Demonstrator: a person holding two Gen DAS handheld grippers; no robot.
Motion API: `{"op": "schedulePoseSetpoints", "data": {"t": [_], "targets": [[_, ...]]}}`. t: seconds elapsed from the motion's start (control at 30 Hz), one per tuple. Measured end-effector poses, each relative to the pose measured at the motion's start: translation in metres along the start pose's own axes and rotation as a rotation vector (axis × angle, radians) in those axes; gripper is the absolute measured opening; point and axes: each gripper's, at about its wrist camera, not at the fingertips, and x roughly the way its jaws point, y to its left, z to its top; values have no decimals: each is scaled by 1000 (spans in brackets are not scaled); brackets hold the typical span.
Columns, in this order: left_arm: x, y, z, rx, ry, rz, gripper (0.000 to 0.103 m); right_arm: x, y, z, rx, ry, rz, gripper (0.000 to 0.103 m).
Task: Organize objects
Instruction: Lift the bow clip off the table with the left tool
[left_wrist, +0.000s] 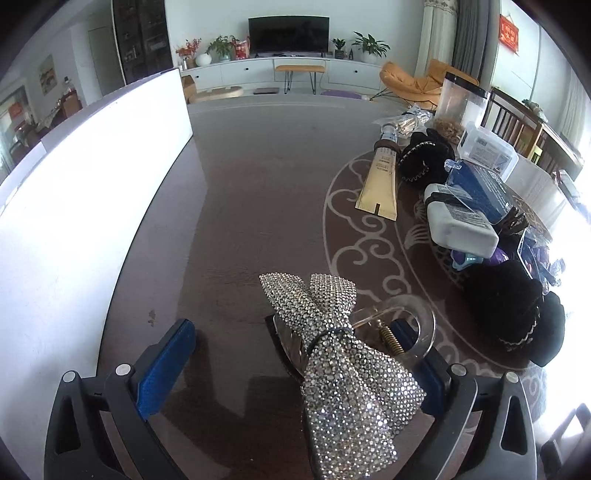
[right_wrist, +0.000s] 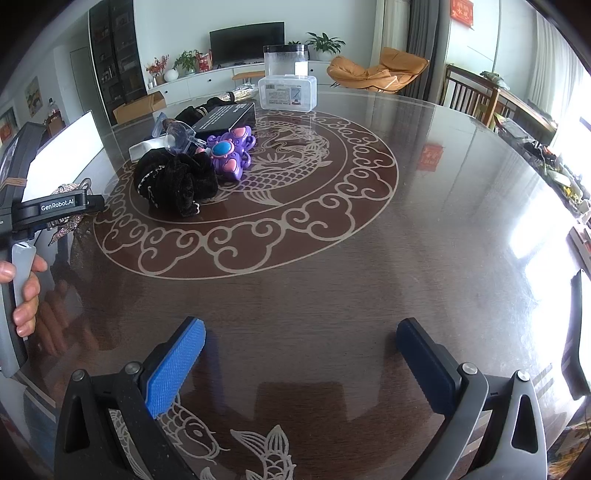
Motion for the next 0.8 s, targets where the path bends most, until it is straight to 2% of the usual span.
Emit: {"op": "schedulePoseSetpoints", "data": {"t": [0.8], "targets": [[-3, 10, -4, -17, -16, 11, 103, 0, 1, 0, 0, 0, 0, 103]]}}
